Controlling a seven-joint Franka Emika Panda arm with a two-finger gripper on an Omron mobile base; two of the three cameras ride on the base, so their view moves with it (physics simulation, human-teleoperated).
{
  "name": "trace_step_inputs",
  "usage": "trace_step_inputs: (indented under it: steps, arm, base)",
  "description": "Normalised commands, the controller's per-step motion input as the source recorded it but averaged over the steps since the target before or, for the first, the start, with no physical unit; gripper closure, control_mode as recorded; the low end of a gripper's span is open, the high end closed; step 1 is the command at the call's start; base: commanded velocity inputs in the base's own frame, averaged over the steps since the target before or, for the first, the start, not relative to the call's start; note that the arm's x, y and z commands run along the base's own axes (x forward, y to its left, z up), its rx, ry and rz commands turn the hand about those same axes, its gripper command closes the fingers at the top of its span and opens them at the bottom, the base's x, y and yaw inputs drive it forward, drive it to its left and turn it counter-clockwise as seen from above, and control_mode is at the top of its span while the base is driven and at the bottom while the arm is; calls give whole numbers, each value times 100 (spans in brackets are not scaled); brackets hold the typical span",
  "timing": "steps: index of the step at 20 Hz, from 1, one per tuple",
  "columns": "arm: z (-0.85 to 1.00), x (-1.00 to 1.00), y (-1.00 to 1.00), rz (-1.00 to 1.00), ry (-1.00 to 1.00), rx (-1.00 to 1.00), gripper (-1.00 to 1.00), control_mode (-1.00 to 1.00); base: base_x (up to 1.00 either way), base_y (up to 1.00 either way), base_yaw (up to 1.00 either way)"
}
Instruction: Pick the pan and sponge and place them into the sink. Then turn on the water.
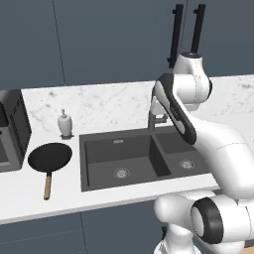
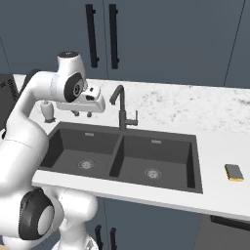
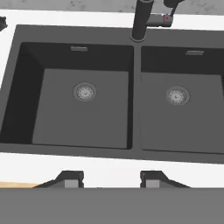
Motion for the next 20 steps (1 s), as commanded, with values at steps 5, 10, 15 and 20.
trace_step_inputs:
  steps: [5,10,15,20]
  arm:
    - [-1,-23,46,0,0,-1,-100,-100]
    - [-5,-32,100,0,1,-6,-100,-100]
    - [-14,-18,100,0,2,-4,-100,-100]
    - [-23,-6,97,0,0,0,-100,-100]
  base:
    - [0,0,0]
    - [0,0,0]
    - [0,0,0]
    - [0,0,0]
